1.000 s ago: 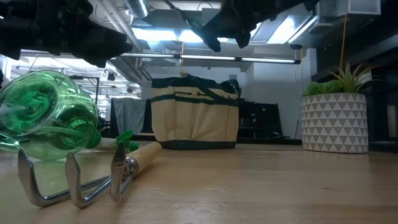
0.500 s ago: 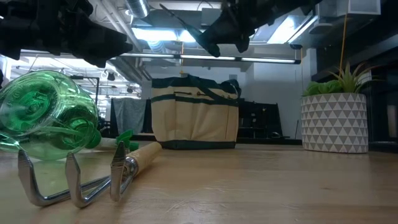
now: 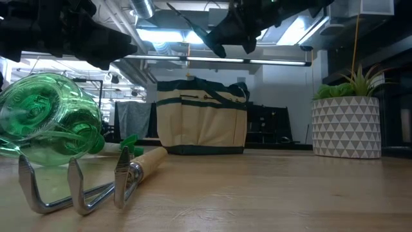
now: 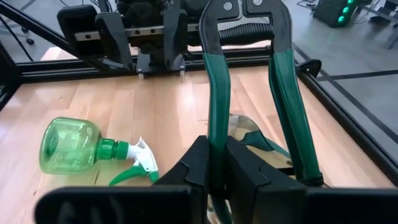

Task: Pick & Place Garden tools in Gardening bag
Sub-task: Put the shear scissor into the gardening bag

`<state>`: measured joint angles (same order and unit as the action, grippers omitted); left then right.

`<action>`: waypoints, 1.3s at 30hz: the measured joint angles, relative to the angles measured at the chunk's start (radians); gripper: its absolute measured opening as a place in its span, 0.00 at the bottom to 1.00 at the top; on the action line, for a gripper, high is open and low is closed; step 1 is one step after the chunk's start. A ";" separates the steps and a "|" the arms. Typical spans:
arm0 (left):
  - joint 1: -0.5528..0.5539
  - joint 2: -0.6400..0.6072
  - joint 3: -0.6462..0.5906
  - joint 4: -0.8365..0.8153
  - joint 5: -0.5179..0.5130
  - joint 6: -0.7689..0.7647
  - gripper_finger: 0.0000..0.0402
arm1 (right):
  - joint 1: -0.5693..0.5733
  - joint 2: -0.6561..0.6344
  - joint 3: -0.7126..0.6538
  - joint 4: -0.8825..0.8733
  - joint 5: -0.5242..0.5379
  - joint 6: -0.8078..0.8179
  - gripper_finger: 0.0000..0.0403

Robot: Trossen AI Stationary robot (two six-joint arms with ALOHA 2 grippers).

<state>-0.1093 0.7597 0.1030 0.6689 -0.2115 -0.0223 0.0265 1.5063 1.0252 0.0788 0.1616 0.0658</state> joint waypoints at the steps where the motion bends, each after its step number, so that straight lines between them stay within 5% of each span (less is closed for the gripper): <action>1: 0.000 0.000 0.000 0.000 0.000 0.000 0.44 | 0.000 0.000 0.000 0.000 0.000 -0.001 0.09; 26: 0.000 0.000 0.000 0.000 0.000 0.000 0.44 | -0.031 -0.001 0.000 -0.105 0.003 -0.332 0.09; 39: 0.000 0.000 0.000 0.000 0.000 0.000 0.44 | -0.087 0.006 0.000 -0.204 0.002 -0.354 0.09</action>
<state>-0.1094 0.7597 0.1029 0.6689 -0.2115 -0.0223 -0.0602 1.5124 1.0256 -0.1256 0.1635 -0.2884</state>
